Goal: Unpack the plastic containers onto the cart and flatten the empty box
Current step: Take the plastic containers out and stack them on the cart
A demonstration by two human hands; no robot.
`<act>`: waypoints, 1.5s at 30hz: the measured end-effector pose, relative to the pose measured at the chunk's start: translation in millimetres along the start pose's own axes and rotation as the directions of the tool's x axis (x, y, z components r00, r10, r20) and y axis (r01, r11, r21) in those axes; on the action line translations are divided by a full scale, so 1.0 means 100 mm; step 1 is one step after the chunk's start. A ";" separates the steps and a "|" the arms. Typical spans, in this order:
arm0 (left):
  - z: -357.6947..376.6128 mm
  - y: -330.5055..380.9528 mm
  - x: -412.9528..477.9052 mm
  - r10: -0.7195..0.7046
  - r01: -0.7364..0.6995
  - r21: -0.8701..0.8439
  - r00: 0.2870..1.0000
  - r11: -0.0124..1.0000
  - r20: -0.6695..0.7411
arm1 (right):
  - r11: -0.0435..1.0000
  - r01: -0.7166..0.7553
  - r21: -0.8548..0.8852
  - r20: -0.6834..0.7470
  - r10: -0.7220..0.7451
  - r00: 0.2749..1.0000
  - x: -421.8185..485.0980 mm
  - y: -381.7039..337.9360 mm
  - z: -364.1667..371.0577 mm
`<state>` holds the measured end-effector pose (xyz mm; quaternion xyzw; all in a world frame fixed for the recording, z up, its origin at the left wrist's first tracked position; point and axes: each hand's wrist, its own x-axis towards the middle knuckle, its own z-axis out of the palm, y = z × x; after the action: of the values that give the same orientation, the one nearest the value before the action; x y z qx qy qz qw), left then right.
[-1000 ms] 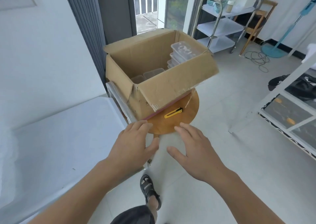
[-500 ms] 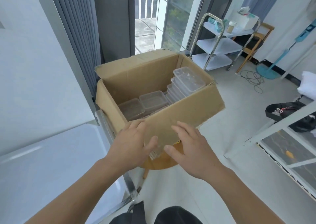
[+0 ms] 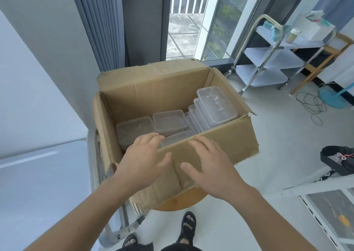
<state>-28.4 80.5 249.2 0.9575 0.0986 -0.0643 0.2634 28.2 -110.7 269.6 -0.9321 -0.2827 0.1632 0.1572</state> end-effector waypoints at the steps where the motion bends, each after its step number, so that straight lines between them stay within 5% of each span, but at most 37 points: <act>1: 0.03 0.08 0.06 -0.023 0.023 0.000 1.000 1.000 -0.005 | 1.000 0.017 0.003 0.017 -0.017 1.000 0.06 0.10 -0.04; 15: 0.11 0.08 0.34 -0.331 0.326 -0.062 0.937 0.943 -0.108 | 0.971 0.234 0.055 0.180 -0.240 0.954 1.19 0.52 -0.17; 30: 0.05 -0.60 0.89 -0.393 0.388 -0.134 0.919 0.912 -0.013 | 0.951 0.286 -0.113 0.427 -0.214 0.879 2.64 -0.01 0.50; 45: 0.22 -0.76 1.24 -0.632 0.618 -0.187 0.774 0.764 -0.023 | 0.903 0.389 -0.183 0.565 -0.227 0.793 3.78 0.04 1.44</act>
<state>73.6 151.9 171.4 0.8458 0.4281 -0.0991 0.3026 271.1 133.9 56.9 -0.8033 -0.4853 0.3428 -0.0409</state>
